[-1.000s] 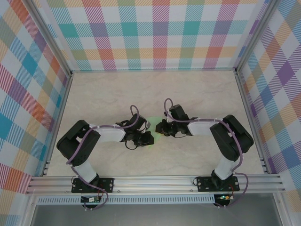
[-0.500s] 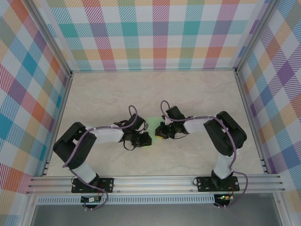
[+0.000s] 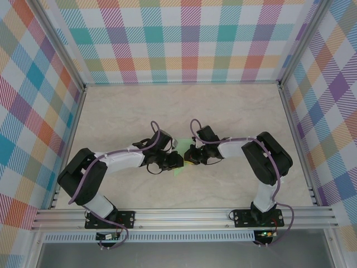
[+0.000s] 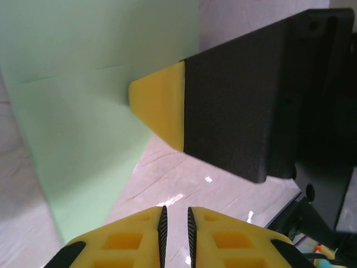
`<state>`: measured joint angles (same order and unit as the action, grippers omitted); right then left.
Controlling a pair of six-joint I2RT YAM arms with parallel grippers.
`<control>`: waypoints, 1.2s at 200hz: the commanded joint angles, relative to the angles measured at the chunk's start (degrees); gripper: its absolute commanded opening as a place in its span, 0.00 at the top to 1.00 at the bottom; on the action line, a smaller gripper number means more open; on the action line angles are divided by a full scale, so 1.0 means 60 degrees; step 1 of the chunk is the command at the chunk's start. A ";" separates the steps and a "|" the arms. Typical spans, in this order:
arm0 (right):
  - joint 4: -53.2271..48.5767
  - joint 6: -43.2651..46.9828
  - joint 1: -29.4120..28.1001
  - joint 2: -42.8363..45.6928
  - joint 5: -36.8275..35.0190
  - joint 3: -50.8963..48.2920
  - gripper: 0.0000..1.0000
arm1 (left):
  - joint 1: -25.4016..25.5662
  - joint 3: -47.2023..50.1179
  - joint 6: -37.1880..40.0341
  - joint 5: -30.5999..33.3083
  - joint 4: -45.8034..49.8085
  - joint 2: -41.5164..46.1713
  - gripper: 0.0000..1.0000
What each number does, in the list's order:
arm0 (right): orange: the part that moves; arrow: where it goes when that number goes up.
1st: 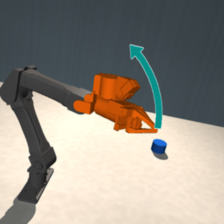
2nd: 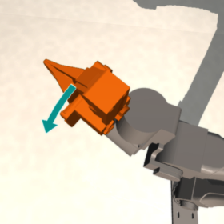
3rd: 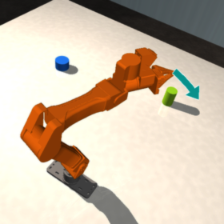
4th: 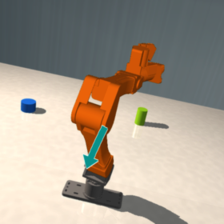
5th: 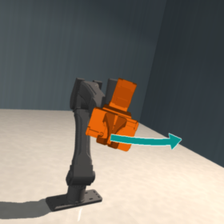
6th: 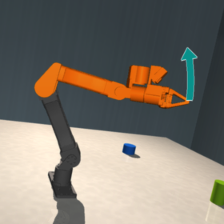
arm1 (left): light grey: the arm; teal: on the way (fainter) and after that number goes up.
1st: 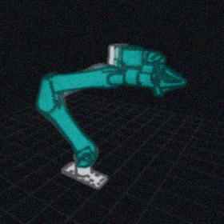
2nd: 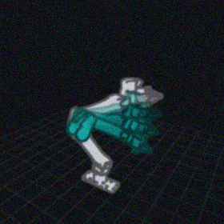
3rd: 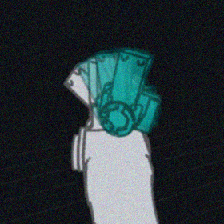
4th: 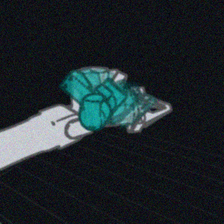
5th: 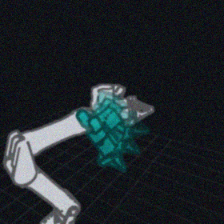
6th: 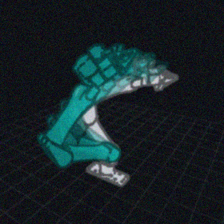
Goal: Fold a paper plane with a square sheet of paper (pick it up from the middle)
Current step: Third fold the triangle at the center of the table.
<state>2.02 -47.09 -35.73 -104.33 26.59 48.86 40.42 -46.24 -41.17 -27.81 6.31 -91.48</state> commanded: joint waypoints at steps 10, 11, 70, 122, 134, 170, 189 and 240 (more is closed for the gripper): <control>-0.0705 0.0085 -0.0006 -0.0402 -0.0487 0.0012 0.91 | 0.0057 0.0456 -0.0579 -0.0600 -0.0886 -0.0621 0.80; -0.0711 0.0085 0.0001 -0.0405 -0.0489 0.0014 0.91 | 0.0058 0.0463 -0.0580 -0.0604 -0.0888 -0.0634 0.80; -0.0907 0.0140 -0.0001 -0.0374 -0.0637 0.0016 0.91 | 0.0055 0.1604 -0.0303 -0.0351 -0.0457 -0.0802 0.80; -0.0986 0.0118 -0.0015 -0.0391 -0.0696 0.0007 0.91 | 0.0055 0.2066 -0.0188 -0.0045 0.0264 0.0071 0.80; -0.0951 0.0086 -0.0005 -0.0387 -0.0675 0.0016 0.91 | 0.0057 0.2103 -0.0129 0.0013 0.0486 0.0262 0.80; -0.0764 -0.0082 -0.0008 -0.0347 -0.0539 0.0099 0.89 | 0.0043 0.2071 -0.0054 0.0343 0.0985 0.1096 0.80; -0.0721 -0.0123 -0.0008 -0.0295 -0.0493 0.0246 0.88 | 0.0031 0.1832 -0.0053 0.0673 0.1175 0.1655 0.80; -0.0829 -0.0133 -0.0011 0.0111 -0.0438 0.0863 0.82 | -0.0041 0.0400 0.0026 0.1788 0.1381 0.1301 0.80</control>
<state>-1.02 -47.66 -35.75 -104.47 25.34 51.16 40.36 -38.89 -42.35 -21.45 12.71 -81.65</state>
